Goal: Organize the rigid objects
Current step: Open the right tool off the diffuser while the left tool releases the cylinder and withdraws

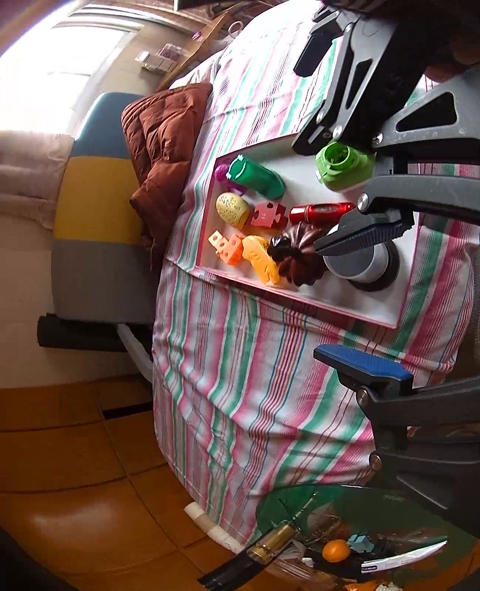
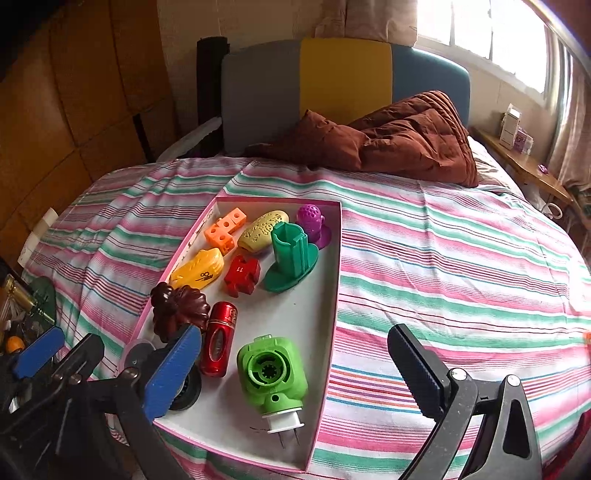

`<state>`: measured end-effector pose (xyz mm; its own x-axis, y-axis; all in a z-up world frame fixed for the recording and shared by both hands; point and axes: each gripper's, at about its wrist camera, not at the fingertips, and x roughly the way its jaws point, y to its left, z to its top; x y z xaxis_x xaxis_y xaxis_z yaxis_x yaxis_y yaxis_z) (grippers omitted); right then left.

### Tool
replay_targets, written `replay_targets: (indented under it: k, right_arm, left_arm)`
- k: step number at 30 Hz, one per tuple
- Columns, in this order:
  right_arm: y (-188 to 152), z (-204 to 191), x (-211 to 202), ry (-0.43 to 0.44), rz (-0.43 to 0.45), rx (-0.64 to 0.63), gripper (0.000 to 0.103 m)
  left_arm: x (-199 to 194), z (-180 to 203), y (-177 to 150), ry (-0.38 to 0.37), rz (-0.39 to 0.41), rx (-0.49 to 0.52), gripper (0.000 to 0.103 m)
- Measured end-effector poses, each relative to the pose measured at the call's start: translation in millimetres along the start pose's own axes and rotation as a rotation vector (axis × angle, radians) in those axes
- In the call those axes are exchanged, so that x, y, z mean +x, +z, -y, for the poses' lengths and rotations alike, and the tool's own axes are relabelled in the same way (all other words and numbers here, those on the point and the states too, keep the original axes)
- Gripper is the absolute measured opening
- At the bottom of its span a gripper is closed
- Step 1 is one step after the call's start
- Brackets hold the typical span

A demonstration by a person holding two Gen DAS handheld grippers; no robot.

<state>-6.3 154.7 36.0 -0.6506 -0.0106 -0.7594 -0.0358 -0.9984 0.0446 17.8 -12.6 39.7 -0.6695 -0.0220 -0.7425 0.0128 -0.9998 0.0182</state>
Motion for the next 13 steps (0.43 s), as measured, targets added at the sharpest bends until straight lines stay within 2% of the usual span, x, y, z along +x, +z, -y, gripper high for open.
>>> replay_targets:
  k: [7,13]
  right_arm:
    - [0.3,4.1,1.7,-0.007,0.0,0.006,0.102]
    - [-0.1,8.6,4.0,-0.002,-0.011,0.023,0.102]
  left_arm:
    - [-5.7,4.9,0.0,-0.02,0.027,0.015,0.05]
    - [-7.0,5.8,0.2,0.013,0.054,0.018,0.05]
